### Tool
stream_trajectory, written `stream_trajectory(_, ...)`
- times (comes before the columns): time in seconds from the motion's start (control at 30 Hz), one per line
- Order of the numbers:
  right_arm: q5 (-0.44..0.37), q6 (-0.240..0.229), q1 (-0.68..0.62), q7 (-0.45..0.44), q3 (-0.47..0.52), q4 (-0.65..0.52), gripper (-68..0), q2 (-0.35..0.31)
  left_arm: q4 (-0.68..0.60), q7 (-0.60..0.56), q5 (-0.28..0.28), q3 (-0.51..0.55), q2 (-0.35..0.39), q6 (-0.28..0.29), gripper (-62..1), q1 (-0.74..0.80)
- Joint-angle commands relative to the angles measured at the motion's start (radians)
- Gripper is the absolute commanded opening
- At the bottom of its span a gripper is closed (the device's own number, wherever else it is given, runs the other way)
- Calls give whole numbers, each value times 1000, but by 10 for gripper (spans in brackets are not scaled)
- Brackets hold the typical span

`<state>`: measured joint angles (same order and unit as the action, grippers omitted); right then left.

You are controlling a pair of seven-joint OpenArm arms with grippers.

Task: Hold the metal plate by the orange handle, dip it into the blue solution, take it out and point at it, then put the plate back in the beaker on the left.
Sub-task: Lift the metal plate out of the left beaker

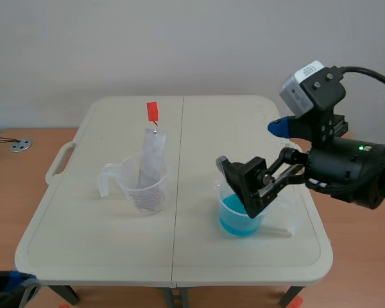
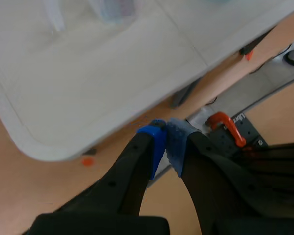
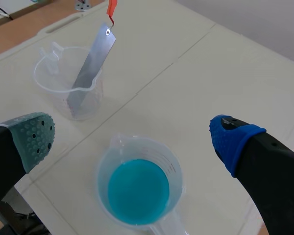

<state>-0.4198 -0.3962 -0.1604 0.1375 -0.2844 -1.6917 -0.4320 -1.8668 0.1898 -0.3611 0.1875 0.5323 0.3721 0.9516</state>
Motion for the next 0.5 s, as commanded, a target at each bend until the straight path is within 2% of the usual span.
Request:
stream_trajectory(0.0, -11, 4, 43, -1, -4, 13, -10, 18, -10, -13, 10, 21, 0, 5, -566, 53)
stream_trajectory(0.13, -11, 4, 126, 7, -45, 84, -10, 74, -10, -12, 43, 52, 0, 5, -566, 156)
stream_trajectory(0.47, -11, 3, 320, 37, -144, 285, -10, 212, -10, -13, 44, 64, 0, 5, -566, 303)
